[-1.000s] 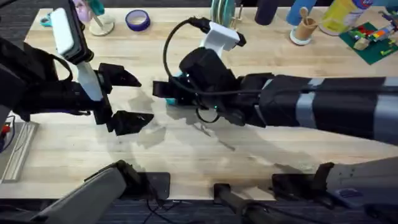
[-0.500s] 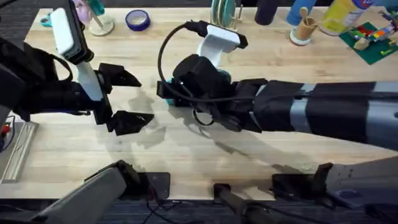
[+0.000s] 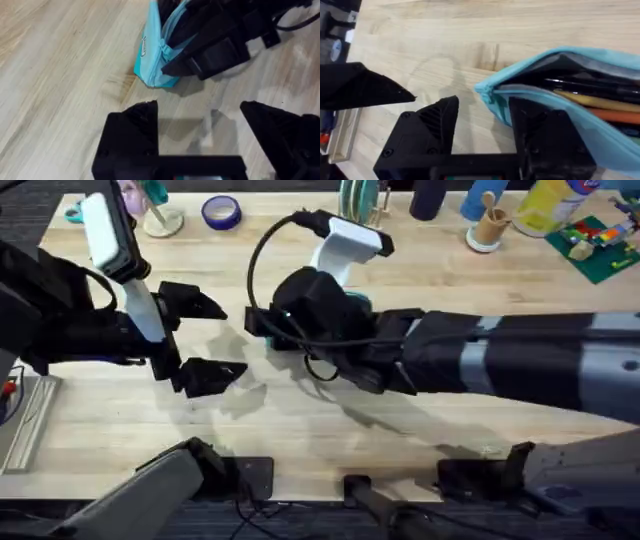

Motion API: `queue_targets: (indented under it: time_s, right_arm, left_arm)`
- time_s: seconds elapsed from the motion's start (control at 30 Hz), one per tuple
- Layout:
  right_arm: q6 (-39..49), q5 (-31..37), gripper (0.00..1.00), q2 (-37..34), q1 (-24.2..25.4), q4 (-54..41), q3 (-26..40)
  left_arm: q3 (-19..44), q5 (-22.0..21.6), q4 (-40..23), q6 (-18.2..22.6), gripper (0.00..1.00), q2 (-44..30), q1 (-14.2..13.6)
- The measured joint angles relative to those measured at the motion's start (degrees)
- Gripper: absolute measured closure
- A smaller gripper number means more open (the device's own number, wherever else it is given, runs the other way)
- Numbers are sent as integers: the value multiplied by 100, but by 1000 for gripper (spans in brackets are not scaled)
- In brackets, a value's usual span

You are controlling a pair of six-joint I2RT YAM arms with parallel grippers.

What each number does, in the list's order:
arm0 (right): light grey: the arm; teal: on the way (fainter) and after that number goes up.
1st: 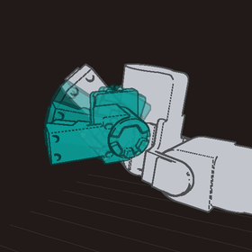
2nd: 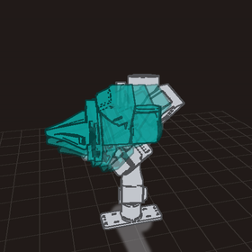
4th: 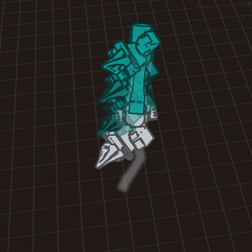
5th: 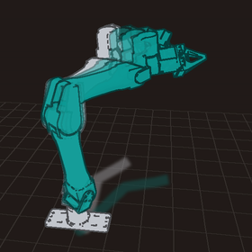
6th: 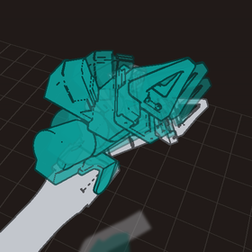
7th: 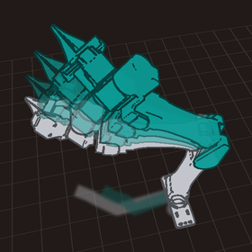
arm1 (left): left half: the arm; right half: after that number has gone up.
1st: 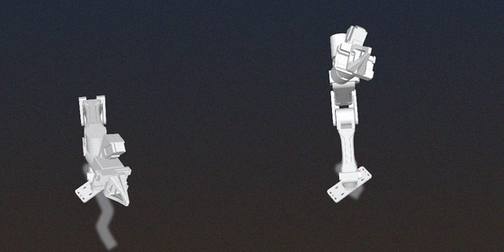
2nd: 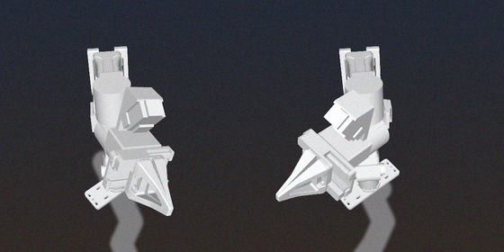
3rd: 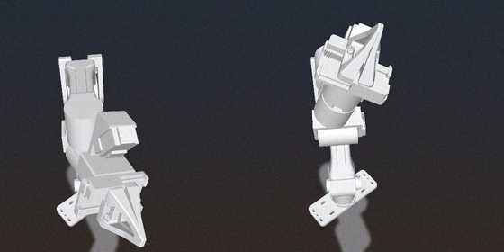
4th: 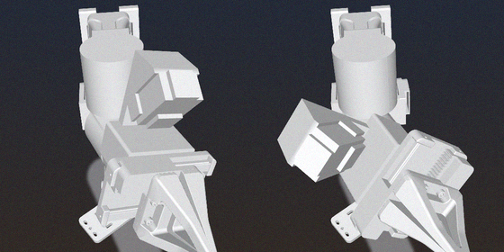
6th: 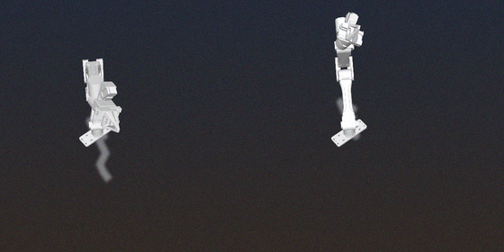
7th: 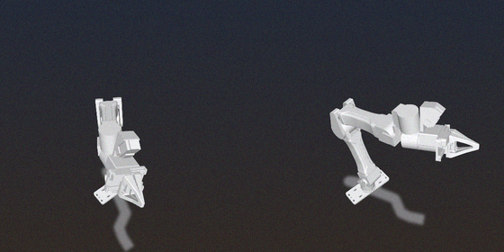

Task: Unzip the bag, pick up the pens from the table one at a time and place them inside, then zip the bag closed.

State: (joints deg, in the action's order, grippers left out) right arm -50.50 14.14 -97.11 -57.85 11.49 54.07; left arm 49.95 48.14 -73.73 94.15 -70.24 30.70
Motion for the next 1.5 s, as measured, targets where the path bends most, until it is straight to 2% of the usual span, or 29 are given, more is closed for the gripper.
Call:
queue_targets:
  time_s: [0.1, 0.27, 0.53, 1.2, 1.5]
  right_arm:
    - [4, 8, 423, -129, -2, 28, 21]
    - [28, 63, 575, -158, -2, 23, 23]
    - [40, 65, 955, -165, -2, 15, 23]
    - [277, 22, 969, 6, -11, -15, 32]
    - [614, -517, 971, 391, 131, -42, 32]
  left_arm:
    - [0, 0, 2, 0, 7, 0, 0]
    - [0, 0, 1, 0, 6, 0, 0]
    - [0, 0, 0, 0, 7, 0, 0]
    - [0, 0, 1, 0, 8, 0, 0]
    - [0, 0, 0, 0, 7, 0, 0]
